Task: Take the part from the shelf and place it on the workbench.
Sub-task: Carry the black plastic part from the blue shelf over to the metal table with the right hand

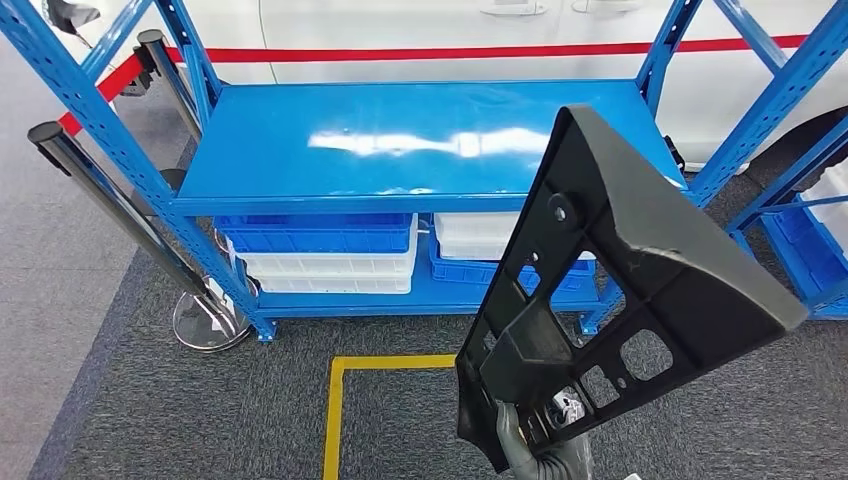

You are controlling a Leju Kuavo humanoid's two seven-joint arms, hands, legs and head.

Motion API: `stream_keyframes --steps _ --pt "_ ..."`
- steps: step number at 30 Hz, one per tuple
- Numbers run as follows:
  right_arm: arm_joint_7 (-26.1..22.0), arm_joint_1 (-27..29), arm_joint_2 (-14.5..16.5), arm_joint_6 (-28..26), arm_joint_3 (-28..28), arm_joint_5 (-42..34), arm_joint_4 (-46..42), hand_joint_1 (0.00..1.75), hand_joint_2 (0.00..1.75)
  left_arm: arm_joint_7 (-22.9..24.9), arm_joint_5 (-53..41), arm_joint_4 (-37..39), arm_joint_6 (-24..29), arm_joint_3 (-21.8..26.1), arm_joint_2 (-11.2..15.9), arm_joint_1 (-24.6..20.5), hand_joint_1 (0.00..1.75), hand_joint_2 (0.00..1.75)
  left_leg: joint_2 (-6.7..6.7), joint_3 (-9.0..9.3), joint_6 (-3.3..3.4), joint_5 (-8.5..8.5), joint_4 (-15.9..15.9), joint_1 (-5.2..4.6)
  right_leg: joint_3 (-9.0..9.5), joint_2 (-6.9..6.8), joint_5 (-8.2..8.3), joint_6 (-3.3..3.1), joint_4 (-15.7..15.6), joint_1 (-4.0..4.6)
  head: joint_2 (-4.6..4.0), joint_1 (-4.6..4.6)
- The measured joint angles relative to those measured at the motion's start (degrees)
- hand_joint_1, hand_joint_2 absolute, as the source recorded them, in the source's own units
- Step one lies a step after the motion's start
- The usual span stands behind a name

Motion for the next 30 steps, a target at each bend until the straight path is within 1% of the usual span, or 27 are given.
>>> stream_keyframes --steps 1,2,3,5,6,7,9,10,11,12,13,14,15,16,17,18,20,21,22,23,24,25,26,27,28,29,30 --pt "0.02 -0.02 -0.02 0.01 0.0 0.0 -0.08 1.75 1.75 0.01 0.0 0.0 -0.01 0.0 0.0 0.0 0.0 0.0 -0.05 -0.48 -0.33 0.38 0.34 -0.06 2.24 0.02 -0.64 -0.27 -3.49 0.1 0.0 -0.01" --pt "0.03 -0.04 -0.04 0.01 0.0 -0.01 -0.15 1.75 1.75 0.01 0.0 0.0 -0.02 0.0 0.01 0.0 0.0 0.0 -0.09 -0.81 -0.69 0.81 0.52 -0.12 3.52 0.05 -1.41 -0.64 -5.8 0.27 0.0 -0.01" --pt "0.05 -0.02 -0.05 0.01 0.0 -0.01 -0.2 1.75 1.75 0.01 0.0 0.0 -0.03 0.0 0.02 0.04 0.0 0.0 -0.13 -1.02 -1.08 1.3 0.54 -0.15 3.83 0.06 -1.69 -1.08 -6.84 0.47 0.0 -0.02" --pt "0.09 0.02 -0.07 -0.01 0.01 -0.02 -0.21 1.75 1.75 0.02 0.0 0.0 -0.04 0.0 0.06 0.18 0.0 0.0 -0.26 -1.56 -1.82 1.48 0.76 0.0 2.85 -0.11 -0.75 -2.12 -7.05 0.46 -0.01 0.09" --pt "0.11 0.05 -0.08 -0.01 0.01 -0.02 -0.21 1.75 1.75 0.04 -0.01 0.0 -0.04 0.0 0.06 0.29 0.0 0.0 -0.36 -2.1 -2.12 0.1 1.72 0.08 2.19 -0.22 -0.07 -2.66 -7.16 0.39 -0.01 0.04" --pt "0.14 0.06 -0.08 -0.03 0.02 -0.02 -0.22 1.75 1.75 0.07 -0.04 0.0 -0.05 0.0 0.07 0.38 0.0 0.0 -0.46 -2.85 -2.37 -2.4 3.73 0.15 1.37 -0.32 0.66 -3.12 -7.26 0.34 -0.01 -0.06" --pt "0.2 0.14 -0.1 -0.13 0.02 -0.02 -0.23 1.75 1.75 0.11 -0.18 0.0 -0.07 0.0 0.08 0.47 0.0 0.0 -0.52 -4.25 -2.73 -8.44 10.15 0.2 -0.32 -0.43 2.05 -3.65 -7.17 0.55 -0.01 -0.33" --pt "0.24 0.19 -0.11 -0.2 0.02 -0.02 -0.23 1.75 1.75 0.11 -0.26 0.0 -0.09 0.0 0.08 0.46 0.0 0.0 -0.51 -4.52 -2.84 -10.03 13.36 0.21 -1.22 -0.47 2.72 -3.71 -7.07 0.67 0.0 -0.38" --pt "0.27 0.23 -0.14 -0.31 0.02 -0.02 -0.23 1.75 1.75 0.12 -0.32 0.0 -0.14 0.0 0.08 0.45 0.0 0.0 -0.51 -4.22 -2.88 -10.06 15.42 0.21 -2.14 -0.5 3.35 -3.69 -6.92 0.76 0.0 -0.36" --pt "0.32 0.26 -0.16 -0.42 0.02 -0.03 -0.23 1.75 1.75 0.13 -0.41 0.0 -0.19 0.0 0.08 0.44 0.0 0.0 -0.51 -3.12 -2.86 -8.76 15.77 0.21 -3.13 -0.52 3.94 -3.62 -6.67 0.82 0.0 -0.37" --pt "0.37 0.3 -0.17 -0.55 0.02 -0.04 -0.23 1.75 1.75 0.14 -0.55 0.0 -0.23 0.0 0.09 0.42 0.0 0.0 -0.51 -1.12 -2.76 -6.91 14.23 0.21 -4.11 -0.53 4.48 -3.52 -6.34 0.84 0.0 -0.38" --pt "0.43 0.32 -0.18 -0.65 0.02 -0.07 -0.23 1.75 1.75 0.15 -0.72 0.0 -0.27 0.0 0.11 0.39 0.0 0.0 -0.54 1.71 -2.57 -5.56 11.01 0.19 -4.97 -0.53 4.96 -3.38 -5.96 0.84 0.0 -0.39" --pt "0.49 0.36 -0.19 -0.68 0.02 -0.25 -0.25 1.75 1.75 0.15 -0.88 0.0 -0.32 0.0 0.17 0.33 0.0 0.0 -0.58 4.98 -2.29 -5.34 6.58 0.07 -5.68 -0.53 5.41 -3.16 -5.59 0.91 0.0 -0.42" --pt "0.54 0.39 -0.19 -0.58 0.02 -0.62 -0.29 1.75 1.75 0.13 -1.0 0.0 -0.36 -0.01 0.23 0.22 0.0 0.0 -0.63 7.72 -1.98 -5.92 2.56 -0.07 -6.13 -0.52 5.84 -2.87 -5.36 0.95 0.0 -0.38" --pt "0.57 0.42 -0.2 -0.36 0.02 -1.18 -0.34 1.75 1.75 0.08 -1.06 0.0 -0.39 -0.01 0.28 0.15 0.0 0.0 -0.67 9.43 -1.65 -6.75 -0.34 -0.25 -6.34 -0.51 6.3 -2.53 -5.27 0.96 0.0 -0.36" --pt "0.57 0.46 -0.21 0.01 0.03 -1.96 -0.4 1.75 1.75 0.03 -1.1 0.0 -0.42 -0.01 0.31 0.12 0.0 0.0 -0.63 10.1 -1.33 -7.31 -1.92 -0.47 -6.46 -0.49 6.77 -2.16 -5.33 0.97 0.0 -0.36" --pt "0.48 0.6 -0.25 0.78 0.03 -3.49 -0.51 1.75 1.75 -0.15 -1.18 0.0 -0.44 -0.01 0.29 0.19 0.0 0.0 -0.23 9.45 -0.48 -6.59 -2.39 -0.37 -6.77 -0.29 7.16 -1.39 -5.32 0.88 0.0 -0.31" --pt "0.4 0.71 -0.27 1.04 0.03 -4.03 -0.55 1.75 1.75 -0.22 -1.22 0.0 -0.44 -0.02 0.28 0.22 0.0 0.0 0.09 8.98 0.04 -6.07 -2.52 -0.25 -7.19 -0.15 6.15 -1.08 -4.65 0.82 -0.01 -0.2" --pt "0.34 0.82 -0.31 1.17 0.02 -4.35 -0.58 1.75 1.75 -0.28 -1.22 0.0 -0.45 -0.03 0.28 0.23 0.0 0.0 0.45 8.45 0.5 -5.46 -2.67 -0.08 -7.83 -0.01 4.1 -0.79 -3.06 0.75 -0.01 -0.01" --pt "0.3 0.92 -0.36 1.24 0.02 -4.51 -0.59 1.75 1.75 -0.31 -1.22 0.0 -0.46 -0.04 0.28 0.23 0.0 0.0 0.83 7.82 0.79 -4.93 -2.7 -0.05 -8.65 0.06 1.31 -0.55 -0.47 0.59 -0.01 0.12" --pt "0.29 0.98 -0.41 1.28 0.02 -4.58 -0.6 1.75 1.75 -0.32 -1.22 0.0 -0.46 -0.04 0.28 0.24 0.0 0.0 1.16 7.17 0.96 -4.44 -2.67 -0.06 -9.57 0.06 -1.39 -0.29 2.87 0.48 -0.01 0.26" --pt "0.29 1.07 -0.47 1.32 0.02 -4.64 -0.6 1.75 1.75 -0.32 -1.22 0.0 -0.47 -0.04 0.28 0.26 0.0 0.0 1.57 6.52 0.96 -3.96 -2.62 -0.06 -10.37 0.06 -3.05 0.0 6.33 0.32 0.0 0.3" --pt "0.29 1.17 -0.54 1.33 0.02 -4.7 -0.59 1.75 1.75 -0.32 -1.22 0.0 -0.48 -0.04 0.28 0.27 0.0 0.0 2.04 5.87 0.89 -3.53 -2.54 -0.05 -10.67 0.03 -3.25 0.26 8.89 0.15 0.0 0.31" --pt "0.29 1.26 -0.6 1.34 0.02 -4.75 -0.58 1.75 1.75 -0.32 -1.22 0.0 -0.48 -0.04 0.28 0.27 0.0 0.0 2.54 5.26 0.77 -3.17 -2.42 -0.03 -10.22 -0.05 -2.26 0.46 9.89 -0.05 0.0 0.32" --pt "0.29 1.33 -0.65 1.35 0.02 -4.79 -0.58 1.75 1.75 -0.32 -1.22 0.0 -0.49 -0.04 0.27 0.26 0.0 0.0 3.05 4.74 0.61 -2.88 -2.23 0.0 -8.69 -0.28 -0.62 0.58 8.76 -0.23 0.0 0.32" --pt "0.29 1.37 -0.68 1.35 0.02 -4.81 -0.58 1.75 1.75 -0.32 -1.22 0.0 -0.5 -0.04 0.27 0.25 0.0 0.0 3.54 4.36 0.43 -2.7 -1.96 0.03 -6.15 -0.94 0.85 0.61 5.66 -0.35 0.0 0.33" --pt "0.29 1.34 -0.69 1.35 0.02 -4.81 -0.6 1.75 1.75 -0.33 -1.22 0.0 -0.51 -0.04 0.26 0.26 0.0 0.0 4.01 4.05 0.19 -2.63 -1.61 -0.04 -3.22 -2.27 1.39 0.53 1.55 -0.3 -0.01 0.36"
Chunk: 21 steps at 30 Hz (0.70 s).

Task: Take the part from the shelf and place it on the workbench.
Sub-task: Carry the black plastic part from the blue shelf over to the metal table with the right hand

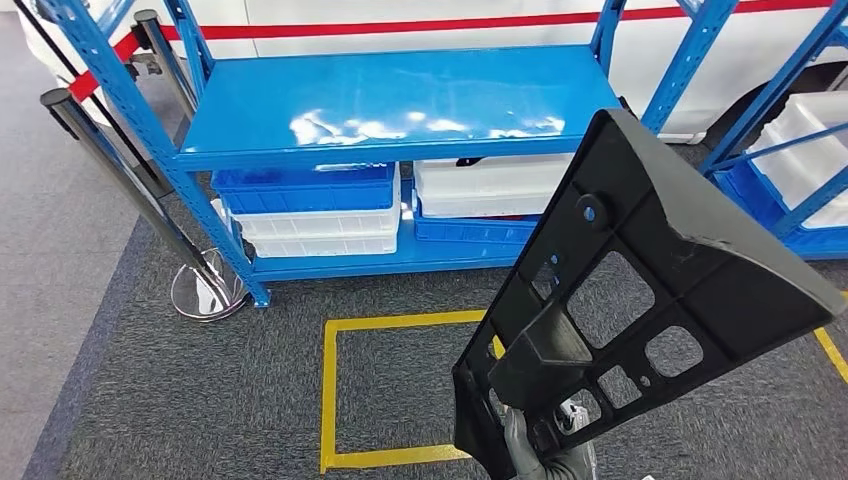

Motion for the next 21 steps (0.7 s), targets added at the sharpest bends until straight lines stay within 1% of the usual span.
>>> stream_keyframes --steps 1,2,3,4,5,6,7,8,9,10,11,12,13,14,15,16,17,18,19,20,21 --pt "0.0 -0.05 0.0 0.0 0.0 -0.01 -0.01 1.75 1.75 -0.01 0.0 0.0 -0.01 0.0 -0.02 0.03 0.0 0.0 0.48 -0.2 -0.3 0.04 0.36 -0.09 2.42 -1.2 -0.05 -0.28 -3.68 0.2 0.0 0.0" --pt "-0.02 -0.07 0.0 0.0 0.0 -0.01 -0.04 1.75 1.75 -0.01 0.0 0.0 -0.02 0.0 -0.04 0.05 0.0 0.0 1.0 -0.32 -0.62 0.08 0.68 -0.22 3.92 -2.07 -0.53 -0.64 -6.32 0.4 -0.01 0.03" --pt "-0.03 -0.07 -0.01 0.0 0.0 -0.02 -0.06 1.75 1.75 -0.02 0.0 0.0 -0.02 0.0 -0.05 0.05 0.0 0.0 1.58 -0.43 -0.97 0.15 0.88 -0.33 4.38 -2.28 -1.04 -1.1 -7.58 0.65 -0.01 0.02" --pt "-0.04 0.01 -0.01 -0.01 0.0 -0.02 -0.08 1.75 1.75 -0.02 0.0 0.0 -0.03 -0.01 -0.07 0.02 0.0 0.0 2.21 -0.44 -1.32 0.26 0.96 -0.35 4.16 -1.64 -1.07 -1.65 -7.88 0.72 0.0 -0.04" --pt "-0.05 0.14 -0.01 -0.02 0.0 -0.02 -0.09 1.75 1.75 -0.02 0.0 -0.01 -0.03 -0.01 -0.05 -0.05 0.0 0.0 2.31 -0.55 -1.7 0.14 1.17 -0.28 3.94 -0.98 -0.92 -2.18 -8.09 0.63 0.0 -0.07" --pt "-0.05 0.22 -0.01 -0.05 0.0 -0.03 -0.09 1.75 1.75 -0.02 -0.01 -0.01 -0.03 -0.01 -0.04 -0.09 0.0 0.0 1.47 -0.86 -2.05 -0.55 1.83 -0.14 3.67 -0.33 -0.61 -2.74 -8.19 0.57 0.01 -0.19" --pt "-0.05 0.29 -0.01 -0.08 0.0 -0.1 -0.09 1.75 1.75 -0.02 -0.02 -0.01 -0.03 -0.01 -0.03 -0.06 0.0 0.0 0.03 -1.55 -2.34 -1.98 3.5 0.03 3.4 0.25 -0.25 -3.26 -8.32 0.47 0.01 -0.31" --pt "-0.05 0.34 0.0 -0.09 0.0 -0.2 -0.09 1.75 1.75 -0.02 -0.03 -0.01 -0.03 -0.01 0.0 0.05 0.0 0.0 -1.79 -2.69 -2.55 -4.03 6.33 0.18 3.09 0.82 0.07 -3.69 -8.36 0.47 0.01 -0.4" --pt "-0.06 0.38 0.0 -0.11 -0.01 -0.32 -0.09 1.75 1.75 -0.02 -0.03 -0.01 -0.03 -0.01 0.03 0.22 0.0 0.0 -3.29 -4.13 -2.65 -6.3 10.05 0.24 2.73 1.49 0.34 -4.0 -8.33 0.56 0.01 -0.52" --pt "-0.06 0.46 0.0 -0.12 -0.01 -0.44 -0.07 1.75 1.75 -0.01 -0.03 -0.02 -0.03 0.0 0.06 0.4 0.0 0.0 -4.01 -5.54 -2.68 -8.08 13.8 0.26 2.41 2.21 0.57 -4.16 -8.28 0.68 0.01 -0.56" --pt "-0.07 0.58 0.0 -0.13 -0.02 -0.52 -0.05 1.75 1.75 -0.01 -0.02 -0.02 -0.03 0.0 0.09 0.52 0.0 0.0 -4.31 -6.43 -2.66 -8.89 16.43 0.25 2.16 2.96 0.76 -4.23 -8.21 0.82 0.01 -0.57" --pt "-0.07 0.7 0.0 -0.14 -0.02 -0.6 -0.04 1.75 1.75 0.0 -0.02 -0.02 -0.03 0.0 0.1 0.58 0.0 0.0 -4.42 -6.45 -2.56 -8.5 17.12 0.24 1.97 3.71 0.91 -4.22 -8.12 0.94 0.01 -0.57" --pt "-0.07 0.81 0.0 -0.15 -0.02 -0.69 -0.03 1.75 1.75 0.01 -0.03 -0.02 -0.03 0.0 0.1 0.58 0.0 0.0 -4.6 -5.36 -2.36 -7.0 15.43 0.23 1.86 4.47 1.0 -4.18 -7.99 1.03 0.01 -0.56" --pt "-0.07 0.89 0.0 -0.15 -0.02 -0.81 -0.03 1.75 1.75 0.0 -0.07 -0.03 -0.03 0.0 0.1 0.57 0.0 0.0 -5.1 -3.45 -2.07 -4.93 11.96 0.22 1.81 5.19 1.05 -4.14 -7.85 1.1 0.01 -0.57" --pt "-0.07 0.91 0.0 -0.14 -0.02 -0.91 -0.03 1.75 1.75 -0.01 -0.12 -0.09 -0.03 0.0 0.15 0.57 0.0 0.0 -6.23 -1.28 -1.68 -3.37 7.95 0.2 1.72 5.85 1.11 -4.04 -7.68 1.14 0.01 -0.55" --pt "-0.08 0.89 0.0 -0.13 -0.02 -0.99 -0.03 1.75 1.75 -0.01 -0.21 -0.15 -0.04 0.0 0.19 0.6 0.0 0.0 -7.36 0.54 -1.39 -2.25 4.52 0.18 1.56 6.54 1.19 -3.87 -7.52 1.15 0.01 -0.54" --pt "-0.08 0.89 0.0 -0.11 -0.02 -1.04 -0.03 1.75 1.75 -0.02 -0.31 -0.22 -0.07 0.0 0.22 0.65 0.0 0.0 -8.25 1.61 -1.18 -1.85 2.36 0.13 1.35 7.16 1.34 -3.61 -7.4 1.11 0.01 -0.56" --pt "-0.09 0.91 0.0 -0.1 -0.02 -1.05 -0.03 1.75 1.75 -0.02 -0.4 -0.28 -0.09 0.0 0.26 0.65 0.0 0.0 -8.66 2.04 -1.03 -2.02 1.38 0.06 1.06 7.76 1.54 -3.25 -7.35 1.03 0.01 -0.58" --pt "-0.09 0.95 0.0 -0.09 -0.02 -1.05 -0.03 1.75 1.75 -0.02 -0.5 -0.33 -0.12 0.0 0.26 0.59 0.0 0.0 -8.28 2.05 -0.97 -1.9 1.01 -0.01 0.78 8.39 1.8 -2.83 -7.38 0.95 0.01 -0.62" --pt "-0.09 1.03 0.0 -0.09 -0.03 -1.05 -0.02 1.75 1.75 -0.03 -0.57 -0.39 -0.17 0.0 0.22 0.47 0.0 0.0 -7.65 2.01 -0.76 -1.74 0.59 0.15 0.53 8.64 1.91 -2.45 -7.26 0.9 0.01 -0.65" --pt "-0.09 1.11 0.0 -0.09 -0.04 -1.05 -0.02 1.75 1.75 -0.05 -0.65 -0.45 -0.22 0.0 0.2 0.33 0.0 0.0 -7.0 2.04 -0.49 -1.53 0.13 0.28 0.17 8.04 1.62 -2.09 -6.82 0.96 0.0 -0.6"
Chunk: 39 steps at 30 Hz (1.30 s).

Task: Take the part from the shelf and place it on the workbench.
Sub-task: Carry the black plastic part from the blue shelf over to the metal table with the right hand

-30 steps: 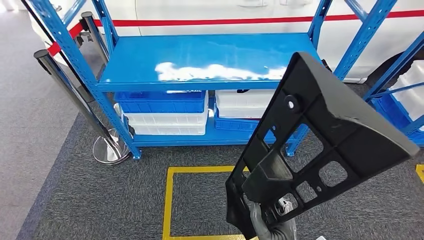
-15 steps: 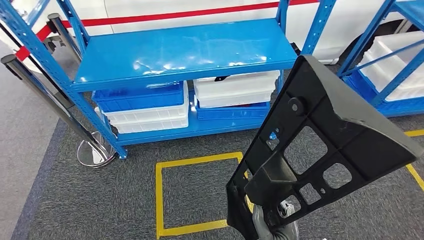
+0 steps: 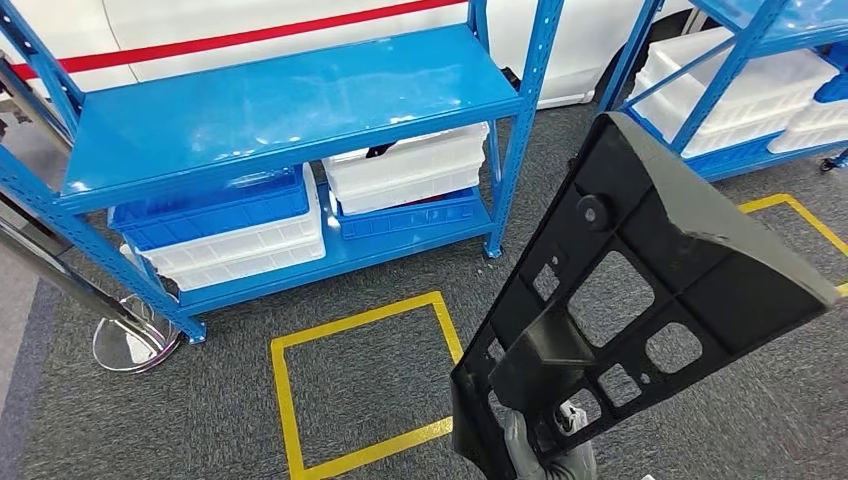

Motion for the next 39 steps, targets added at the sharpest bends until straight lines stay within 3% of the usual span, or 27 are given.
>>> stream_keyframes --steps 1,3,5,6,7,10,12,14,15,17,19,20,21,22,23,25,27,29,30,32,34,36,37,39 --pt "0.01 0.04 0.0 0.01 -0.01 0.0 0.01 1.75 1.75 -0.02 -0.06 -0.06 -0.08 0.0 -0.04 -0.06 0.0 0.0 0.72 -0.02 0.31 0.3 -0.39 0.14 -0.71 -1.15 -0.96 0.32 1.33 0.08 0.0 0.19" --pt "0.01 0.09 0.0 0.02 -0.03 0.0 0.05 1.75 1.75 -0.05 -0.13 -0.11 -0.25 0.0 -0.09 0.05 0.0 0.0 2.19 -0.16 0.72 0.61 -0.72 0.15 -3.49 -4.03 -4.52 0.83 7.18 0.1 0.0 0.56" --pt "0.01 0.17 0.0 0.02 -0.04 0.0 0.12 1.75 1.75 -0.08 -0.14 -0.16 -0.42 0.0 -0.09 0.24 0.0 0.0 3.79 -0.43 0.8 0.62 -0.59 0.06 -6.58 -5.05 -7.26 1.27 13.81 -0.25 0.01 0.7" --pt "0.01 0.22 0.0 0.02 -0.07 0.0 0.16 1.75 1.75 -0.1 -0.15 -0.19 -0.53 0.0 -0.09 0.27 0.0 0.0 4.56 -0.5 0.76 0.59 -0.52 0.04 -7.07 -5.25 -7.23 1.45 15.02 -0.44 0.01 0.71" --pt "0.01 0.25 0.0 0.02 -0.09 0.0 0.19 1.75 1.75 -0.14 -0.15 -0.21 -0.64 0.0 -0.09 0.24 0.0 0.0 5.25 -0.51 0.67 0.53 -0.43 0.04 -6.4 -5.51 -6.11 1.58 13.97 -0.61 0.01 0.71" --pt "0.02 0.21 0.0 0.02 -0.13 0.0 0.23 1.75 1.75 -0.23 -0.19 -0.25 -0.89 0.0 -0.1 0.06 0.0 0.0 6.98 -0.37 -0.07 0.0 0.11 -0.1 -0.55 -8.34 -1.42 1.29 3.14 -0.56 0.0 0.74" --pt "0.03 0.21 0.0 0.03 -0.15 -0.01 0.23 1.75 1.75 -0.31 -0.2 -0.29 -0.94 0.0 -0.1 0.0 0.0 0.0 7.99 -0.34 -0.7 -0.31 0.4 -0.4 0.89 -9.51 -0.9 0.49 -0.19 -0.12 0.0 0.61" --pt "0.04 0.36 0.0 0.05 -0.17 -0.02 0.22 1.75 1.75 -0.4 -0.22 -0.32 -0.96 0.0 -0.09 -0.15 0.0 0.0 9.06 -0.21 -1.22 -0.44 0.38 -0.51 0.63 -8.44 -0.73 -0.34 -0.36 0.02 0.01 0.46" --pt "0.04 0.44 0.01 0.07 -0.18 -0.01 0.22 1.75 1.75 -0.43 -0.25 -0.33 -0.97 -0.01 -0.1 -0.27 0.0 0.0 8.8 -0.21 -1.48 -0.82 0.62 -0.4 0.59 -7.86 -0.55 -0.72 -0.55 -0.05 0.01 0.42" --pt "0.05 0.43 0.03 0.09 -0.19 0.01 0.21 1.75 1.75 -0.51 -0.29 -0.34 -1.03 -0.01 -0.11 -0.35 0.0 0.0 6.23 -1.5 -1.91 -3.37 3.97 -0.09 0.55 -6.76 -0.17 -1.49 -0.92 -0.27 0.01 0.2" --pt "0.07 0.37 0.07 0.1 -0.19 0.02 0.22 1.75 1.75 -0.55 -0.29 -0.36 -1.07 -0.01 -0.1 -0.1 0.0 0.0 3.31 -4.79 -2.13 -7.31 11.48 0.08 0.37 -5.52 -0.04 -1.89 -0.92 -0.26 0.01 -0.04" --pt "0.07 0.39 0.08 0.11 -0.19 0.02 0.23 1.75 1.75 -0.55 -0.29 -0.37 -1.07 0.0 -0.08 0.06 0.0 0.0 2.81 -6.41 -2.19 -8.51 14.95 0.09 0.3 -4.79 -0.02 -1.96 -0.84 -0.21 0.01 -0.08" --pt "0.07 0.42 0.09 0.11 -0.2 0.02 0.24 1.75 1.75 -0.55 -0.29 -0.39 -1.07 0.0 -0.08 0.15 0.0 0.0 2.59 -7.34 -2.2 -8.62 16.77 0.09 0.25 -4.04 -0.02 -1.98 -0.73 -0.16 0.01 -0.08" --pt "0.08 0.43 0.09 0.11 -0.2 0.02 0.25 1.75 1.75 -0.55 -0.3 -0.41 -1.07 0.0 -0.08 0.19 0.0 0.0 2.48 -7.3 -2.15 -7.54 16.38 0.09 0.23 -3.26 -0.02 -1.98 -0.58 -0.14 0.01 -0.08" --pt "0.08 0.44 0.09 0.13 -0.2 0.02 0.25 1.75 1.75 -0.56 -0.31 -0.45 -1.07 0.0 -0.08 0.19 0.0 0.0 2.21 -6.24 -2.05 -5.49 13.75 0.12 0.25 -2.47 -0.04 -1.95 -0.42 -0.13 0.01 -0.08" --pt "0.09 0.4 0.1 0.18 -0.2 0.02 0.25 1.75 1.75 -0.58 -0.31 -0.58 -1.07 0.0 -0.07 0.18 0.0 0.0 0.05 -3.18 -1.76 -1.59 6.18 0.29 0.17 -0.98 -0.1 -1.73 -0.06 -0.06 0.0 -0.09" --pt "0.1 0.36 0.11 0.28 -0.2 0.03 0.25 1.75 1.75 -0.63 -0.32 -0.66 -1.07 0.0 -0.06 0.21 0.0 0.0 -1.93 -1.61 -1.5 -0.55 2.12 0.36 -0.35 0.36 0.06 -1.18 0.25 -0.07 -0.01 -0.07" --pt "0.13 0.44 0.13 0.37 -0.2 0.05 0.25 1.75 1.75 -0.69 -0.33 -0.67 -1.05 0.0 -0.05 0.12 0.0 0.0 -1.52 -1.48 -1.1 -0.61 1.62 0.23 -0.91 1.63 0.52 -0.32 0.16 -0.25 0.0 -0.05" --pt "0.13 0.53 0.13 0.38 -0.2 0.05 0.25 1.75 1.75 -0.71 -0.33 -0.68 -1.05 0.0 -0.06 -0.01 0.0 0.0 -0.86 -1.42 -0.73 -0.36 1.38 0.28 -1.07 1.68 0.56 0.04 0.2 -0.3 0.0 -0.05" --pt "0.14 0.52 0.12 0.4 -0.21 0.07 0.25 1.75 1.75 -0.75 -0.35 -0.73 -1.07 0.0 -0.07 -0.16 0.0 0.0 0.52 -1.31 0.07 0.16 0.75 0.44 -2.16 -0.59 -0.97 0.62 2.41 -0.12 0.0 0.22" --pt "0.14 0.41 0.11 0.41 -0.22 0.09 0.28 1.75 1.75 -0.77 -0.37 -0.79 -1.07 0.0 -0.07 0.02 0.0 0.0 2.04 -1.35 0.47 0.34 0.57 0.27 -5.05 -3.9 -4.59 0.95 8.71 -0.07 0.0 0.56" --pt "0.14 0.43 0.11 0.38 -0.25 0.09 0.39 1.75 1.75 -0.77 -0.38 -0.8 -1.07 0.0 -0.07 0.25 0.0 0.0 3.76 -1.48 0.59 0.3 0.63 0.03 -7.67 -5.15 -6.76 1.1 14.47 -0.15 0.01 0.63" --pt "0.14 0.48 0.11 0.37 -0.26 0.09 0.45 1.75 1.75 -0.77 -0.38 -0.81 -1.07 0.0 -0.07 0.26 0.0 0.0 4.59 -1.49 0.59 0.27 0.65 -0.06 -7.69 -5.42 -6.38 1.06 14.83 -0.15 0.01 0.64" --pt "0.14 0.55 0.11 0.35 -0.29 0.1 0.53 1.75 1.75 -0.77 -0.39 -0.84 -1.08 0.0 -0.08 0.12 0.0 0.0 5.97 -1.35 0.49 0.15 0.66 -0.19 -4.35 -6.23 -3.24 0.65 9.26 -0.03 0.01 0.64"
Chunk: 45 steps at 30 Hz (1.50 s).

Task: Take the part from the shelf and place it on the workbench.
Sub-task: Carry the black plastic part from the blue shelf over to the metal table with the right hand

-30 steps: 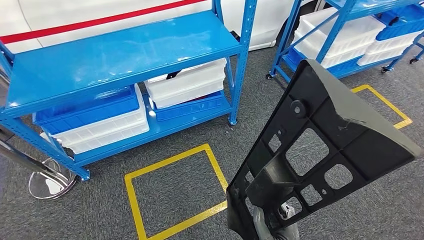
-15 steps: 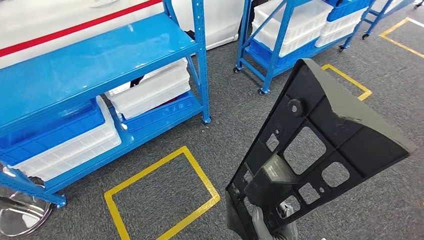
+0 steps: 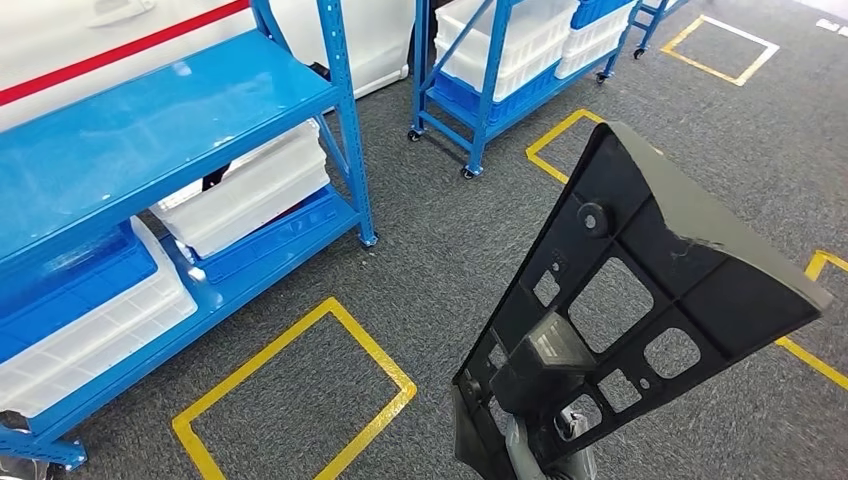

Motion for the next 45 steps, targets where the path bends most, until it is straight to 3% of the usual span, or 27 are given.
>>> stream_keyframes --steps 2,3,4,6,8,10,12,13,15,17,19,21,23,25,27,28,30,32,34,36,37,39,40,42,43,44,45 --pt "0.0 0.0 0.01 -0.03 -0.03 0.01 0.0 1.75 1.75 -0.01 -0.02 -0.01 -0.01 0.0 -0.01 -0.13 0.0 0.0 1.15 0.23 -0.36 -0.25 0.07 -0.26 4.05 -2.22 2.09 -0.81 -7.25 0.56 0.0 -0.02" --pt "-0.01 0.01 0.01 -0.09 -0.09 0.01 -0.01 1.75 1.75 -0.01 -0.03 -0.01 -0.01 0.0 -0.02 -0.17 0.0 0.0 1.66 0.32 -0.6 -0.38 0.11 -0.38 5.06 -2.9 2.39 -1.17 -9.25 0.86 0.0 -0.04" --pt "-0.01 0.06 0.01 -0.17 -0.19 0.02 -0.01 1.75 1.75 -0.02 -0.05 -0.01 -0.01 0.0 -0.02 -0.21 0.0 0.0 2.19 0.41 -0.83 -0.48 0.12 -0.48 5.2 -3.06 2.24 -1.43 -9.87 1.12 0.0 -0.07" --pt "-0.01 0.33 0.01 -0.36 -0.46 0.06 -0.04 1.75 1.75 -0.04 -0.1 -0.01 -0.02 0.0 -0.02 -0.37 0.0 0.0 2.85 0.6 -1.29 -0.76 0.2 -0.46 5.05 -1.73 2.58 -1.89 -10.15 0.99 0.0 -0.08" --pt "-0.02 0.49 0.04 -0.43 -0.67 0.25 -0.11 1.75 1.75 -0.12 -0.3 -0.02 -0.07 0.0 -0.03 -0.48 0.0 0.0 0.78 -0.11 -1.8 -2.52 2.32 -0.26 5.17 -0.61 3.0 -2.52 -10.64 0.63 -0.01 -0.14" --pt "-0.04 0.51 0.12 -0.44 -0.73 0.47 -0.14 1.75 1.75 -0.18 -0.53 -0.05 -0.12 0.0 -0.01 -0.3 0.0 0.0 -2.31 -2.87 -2.18 -6.17 8.7 -0.04 5.2 0.55 3.22 -2.97 -10.82 0.5 -0.01 -0.27" --pt "-0.04 0.58 0.17 -0.44 -0.74 0.55 -0.13 1.75 1.75 -0.16 -0.63 -0.08 -0.12 0.0 0.0 -0.04 0.0 0.0 -3.29 -5.98 -2.41 -8.56 15.35 0.03 5.16 1.95 3.26 -3.09 -10.73 0.52 -0.01 -0.34" --pt "-0.03 0.61 0.17 -0.44 -0.74 0.56 -0.13 1.75 1.75 -0.16 -0.66 -0.09 -0.12 0.0 0.0 0.0 0.0 0.0 -3.4 -6.49 -2.49 -8.13 16.2 0.08 5.18 2.72 3.25 -3.07 -10.64 0.52 -0.01 -0.33" --pt "-0.03 0.63 0.18 -0.44 -0.74 0.57 -0.13 1.75 1.75 -0.16 -0.67 -0.1 -0.12 0.0 0.0 0.01 0.0 0.0 -4.04 -4.66 -2.53 -4.32 11.55 0.27 5.24 4.3 3.14 -2.91 -10.3 0.43 -0.01 -0.33" --pt "-0.03 0.59 0.19 -0.44 -0.74 0.58 -0.13 1.75 1.75 -0.18 -0.67 -0.11 -0.12 0.0 0.0 0.02 0.0 0.0 -6.57 -1.67 -2.44 -1.14 4.39 0.56 4.99 5.8 2.89 -2.46 -9.64 0.37 0.0 -0.33" --pt "-0.04 0.6 0.21 -0.45 -0.75 0.61 -0.13 1.75 1.75 -0.17 -0.67 -0.11 -0.12 0.0 -0.01 0.1 0.0 0.0 -8.13 -0.54 -2.08 -0.73 1.48 0.54 4.36 7.13 2.93 -1.77 -9.2 0.25 0.0 -0.33" --pt "-0.05 0.76 0.22 -0.46 -0.78 0.62 -0.14 1.75 1.75 -0.18 -0.67 -0.11 -0.12 0.0 -0.01 -0.01 0.0 0.0 -7.1 -0.49 -1.35 -0.56 1.14 0.41 3.83 8.2 3.21 -1.0 -9.18 0.07 0.0 -0.31" --pt "-0.05 0.86 0.21 -0.49 -0.83 0.66 -0.14 1.75 1.75 -0.22 -0.67 -0.13 -0.12 0.0 -0.01 -0.24 0.0 0.0 -5.71 -0.34 -0.47 -0.13 0.59 0.48 2.95 6.27 2.15 -0.45 -7.65 0.14 0.0 -0.14" --pt "-0.06 0.8 0.21 -0.51 -0.88 0.74 -0.15 1.75 1.75 -0.26 -0.68 -0.15 -0.12 0.0 -0.02 -0.19 0.0 0.0 -4.16 -0.29 0.15 0.04 0.26 0.36 0.18 2.73 -1.15 -0.02 -1.9 0.14 0.0 0.14" --pt "-0.07 0.83 0.2 -0.49 -0.97 0.78 -0.14 1.75 1.75 -0.29 -0.69 -0.16 -0.12 0.0 -0.01 0.01 0.0 0.0 -2.49 -0.35 0.38 -0.05 0.27 0.12 -3.24 1.27 -3.96 0.36 4.99 -0.13 0.0 0.27" --pt "-0.07 0.89 0.2 -0.47 -1.04 0.79 -0.13 1.75 1.75 -0.3 -0.69 -0.17 -0.12 0.0 -0.01 0.03 0.0 0.0 -1.7 -0.34 0.39 -0.12 0.27 0.05 -3.94 1.02 -4.02 0.47 6.4 -0.26 0.0 0.28" --pt "-0.07 0.96 0.21 -0.44 -1.18 0.8 -0.13 1.75 1.75 -0.3 -0.69 -0.18 -0.12 0.0 -0.02 -0.1 0.0 0.0 -0.32 -0.12 0.26 -0.33 0.28 -0.01 -1.92 0.37 -1.22 0.39 2.74 -0.37 0.0 0.28" --pt "-0.07 0.91 0.21 -0.43 -1.25 0.8 -0.13 1.75 1.75 -0.31 -0.69 -0.18 -0.12 0.0 -0.03 -0.19 0.0 0.0 0.86 0.32 -0.1 -0.69 0.33 -0.14 2.43 -2.4 1.86 -0.21 -5.19 0.15 -0.01 0.31" --pt "-0.14 0.87 0.21 -0.4 -1.28 0.8 -0.14 1.75 1.75 -0.31 -0.69 -0.18 -0.12 0.0 -0.05 -0.18 0.0 0.0 1.99 0.61 -0.61 -1.03 0.39 -0.35 4.5 -4.43 2.6 -0.9 -9.34 0.87 -0.01 0.28" --pt "-0.23 1.06 0.22 -0.38 -1.38 0.8 -0.14 1.75 1.75 -0.31 -0.69 -0.18 -0.12 0.0 -0.1 -0.3 0.0 0.0 3.27 0.84 -1.08 -1.27 0.3 -0.44 4.43 -3.41 2.62 -1.44 -9.8 1.04 -0.01 0.23" --pt "-0.28 1.21 0.24 -0.35 -1.45 0.79 -0.14 1.75 1.75 -0.31 -0.7 -0.18 -0.12 0.0 -0.13 -0.41 0.0 0.0 3.06 0.93 -1.32 -1.63 0.51 -0.34 4.5 -2.71 2.79 -1.73 -10.1 0.92 -0.01 0.25" --pt "-0.4 1.33 0.31 -0.25 -1.56 0.77 -0.14 1.75 1.75 -0.35 -0.72 -0.18 -0.13 0.0 -0.17 -0.49 0.0 0.0 0.54 -0.1 -1.69 -3.88 3.48 -0.1 4.76 -1.4 3.16 -2.46 -10.71 0.56 0.0 0.13" --pt "-0.45 1.34 0.38 -0.19 -1.58 0.76 -0.14 1.75 1.75 -0.37 -0.72 -0.19 -0.13 0.01 -0.16 -0.38 0.0 0.0 -1.3 -1.5 -1.79 -5.72 6.71 0.06 4.8 -0.75 3.24 -2.69 -10.81 0.49 0.0 0.02" --pt "-0.53 1.4 0.48 -0.1 -1.61 0.75 -0.13 1.75 1.75 -0.39 -0.72 -0.2 -0.12 0.01 -0.15 -0.06 0.0 0.0 -3.09 -5.09 -2.01 -8.79 14.15 0.14 4.78 0.85 3.26 -2.94 -10.74 0.46 0.0 -0.13" --pt "-0.58 1.5 0.5 -0.07 -1.63 0.76 -0.13 1.75 1.75 -0.39 -0.72 -0.2 -0.12 0.01 -0.14 0.03 0.0 0.0 -3.32 -6.21 -2.14 -8.98 16.16 0.18 4.79 1.71 3.25 -2.95 -10.67 0.45 0.0 -0.16" --pt "-0.63 1.57 0.5 -0.05 -1.65 0.76 -0.13 1.75 1.75 -0.39 -0.73 -0.2 -0.12 0.01 -0.15 0.05 0.0 0.0 -3.42 -6.4 -2.25 -8.01 16.08 0.27 4.81 2.56 3.22 -2.9 -10.53 0.41 0.0 -0.15" --pt "-0.69 1.61 0.5 -0.03 -1.67 0.77 -0.13 1.75 1.75 -0.39 -0.73 -0.21 -0.12 0.0 -0.15 0.03 0.0 0.0 -3.65 -5.57 -2.36 -6.05 13.79 0.43 4.84 3.4 3.13 -2.76 -10.29 0.32 0.0 -0.14"
